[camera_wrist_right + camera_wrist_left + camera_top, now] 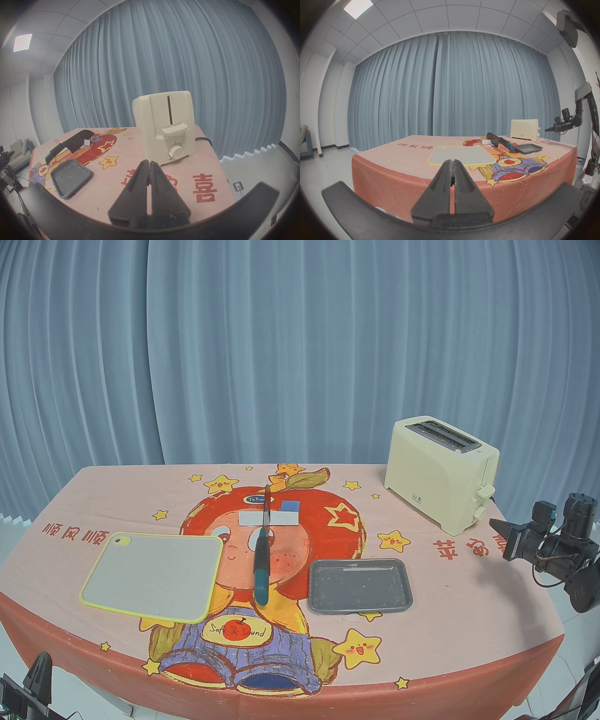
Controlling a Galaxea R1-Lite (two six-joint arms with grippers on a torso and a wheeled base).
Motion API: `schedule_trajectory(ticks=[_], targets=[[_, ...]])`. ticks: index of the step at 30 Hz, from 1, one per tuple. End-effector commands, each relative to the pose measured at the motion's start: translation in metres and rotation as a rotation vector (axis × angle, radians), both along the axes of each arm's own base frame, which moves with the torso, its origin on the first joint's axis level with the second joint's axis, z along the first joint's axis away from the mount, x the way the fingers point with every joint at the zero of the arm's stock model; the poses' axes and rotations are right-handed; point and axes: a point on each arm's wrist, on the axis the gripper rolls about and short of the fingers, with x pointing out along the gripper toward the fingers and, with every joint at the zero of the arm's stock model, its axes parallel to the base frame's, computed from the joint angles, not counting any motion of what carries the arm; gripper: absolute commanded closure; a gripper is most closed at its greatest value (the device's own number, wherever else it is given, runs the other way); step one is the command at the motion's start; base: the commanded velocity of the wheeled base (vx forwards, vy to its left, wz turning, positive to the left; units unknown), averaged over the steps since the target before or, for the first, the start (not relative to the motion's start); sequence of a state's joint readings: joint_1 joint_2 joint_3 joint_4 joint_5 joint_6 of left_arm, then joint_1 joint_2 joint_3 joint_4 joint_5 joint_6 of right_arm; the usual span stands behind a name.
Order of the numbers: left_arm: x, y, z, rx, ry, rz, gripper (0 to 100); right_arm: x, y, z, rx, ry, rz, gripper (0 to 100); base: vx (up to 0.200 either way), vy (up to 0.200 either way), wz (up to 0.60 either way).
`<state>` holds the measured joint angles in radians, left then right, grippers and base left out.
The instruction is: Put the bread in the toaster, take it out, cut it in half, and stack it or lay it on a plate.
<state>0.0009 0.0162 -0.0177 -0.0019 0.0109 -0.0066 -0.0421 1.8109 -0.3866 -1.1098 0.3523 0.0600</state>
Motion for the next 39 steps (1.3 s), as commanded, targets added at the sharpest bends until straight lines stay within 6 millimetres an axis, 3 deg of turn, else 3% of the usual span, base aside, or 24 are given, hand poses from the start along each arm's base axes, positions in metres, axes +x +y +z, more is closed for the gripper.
schedule_trajectory(ticks=[1,15,27,39], targets=[[0.0,0.0,-0.005,-0.001,0.0,0.002,100,0.0,0.0,0.0,0.0,0.0,0.0,100,0.0,0.0,0.0],[0.0,0.0,-0.005,-0.001,0.0,0.001,100,0.006,-0.001,0.003,0.032,-0.001,-0.012,100,0.0,0.0,0.0],[0.0,0.0,-0.005,0.0,0.002,0.001,100,0.025,0.0,-0.016,0.077,0.065,-0.069,100,0.0,0.0,0.0],[0.0,0.0,-0.005,-0.001,0.0,0.002,100,0.04,0.004,-0.008,0.185,0.057,-0.102,100,0.0,0.0,0.0]])
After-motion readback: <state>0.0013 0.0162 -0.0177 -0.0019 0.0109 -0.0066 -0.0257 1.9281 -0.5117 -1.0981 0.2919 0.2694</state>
